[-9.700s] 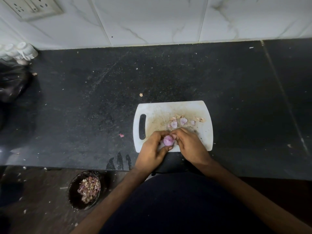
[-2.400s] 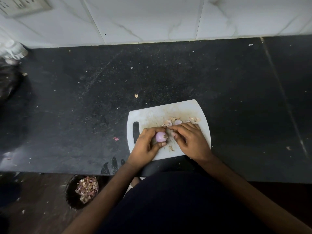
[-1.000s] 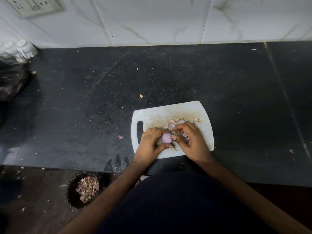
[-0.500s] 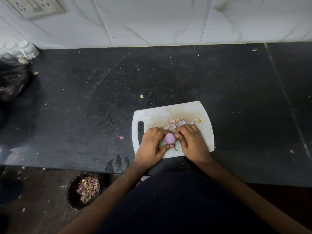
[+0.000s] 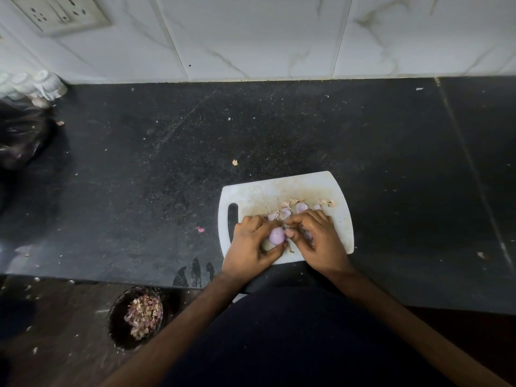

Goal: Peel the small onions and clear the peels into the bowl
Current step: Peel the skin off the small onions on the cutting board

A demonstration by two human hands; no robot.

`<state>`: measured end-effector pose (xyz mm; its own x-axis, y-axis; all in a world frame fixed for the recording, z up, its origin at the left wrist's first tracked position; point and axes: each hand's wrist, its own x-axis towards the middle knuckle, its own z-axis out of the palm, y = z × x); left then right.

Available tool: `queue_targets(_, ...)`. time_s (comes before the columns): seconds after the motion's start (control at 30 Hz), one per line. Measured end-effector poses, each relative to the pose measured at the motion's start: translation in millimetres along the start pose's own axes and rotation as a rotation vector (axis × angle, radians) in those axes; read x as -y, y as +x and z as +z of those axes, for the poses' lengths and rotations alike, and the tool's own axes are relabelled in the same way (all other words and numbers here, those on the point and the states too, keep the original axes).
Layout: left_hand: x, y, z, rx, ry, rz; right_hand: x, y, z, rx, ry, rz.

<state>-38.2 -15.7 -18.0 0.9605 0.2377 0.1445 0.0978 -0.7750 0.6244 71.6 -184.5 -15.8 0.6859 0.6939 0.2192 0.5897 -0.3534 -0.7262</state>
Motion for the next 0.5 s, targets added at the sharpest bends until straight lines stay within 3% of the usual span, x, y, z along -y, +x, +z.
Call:
queue_targets(0.1, -1, 0, -1, 0.011, 0.008, 0.003, 1, 1, 2, 0.051, 0.004, -0.023)
queue_targets(0.37, 2, 0, -1, 0.054, 0.026, 0.011, 2, 15, 0, 0.085, 0.213, 0.163)
queue_targets(0.5, 1, 0, -1, 0.029, 0.021, 0.011, 3, 14, 7, 0.036, 0.111, 0.171)
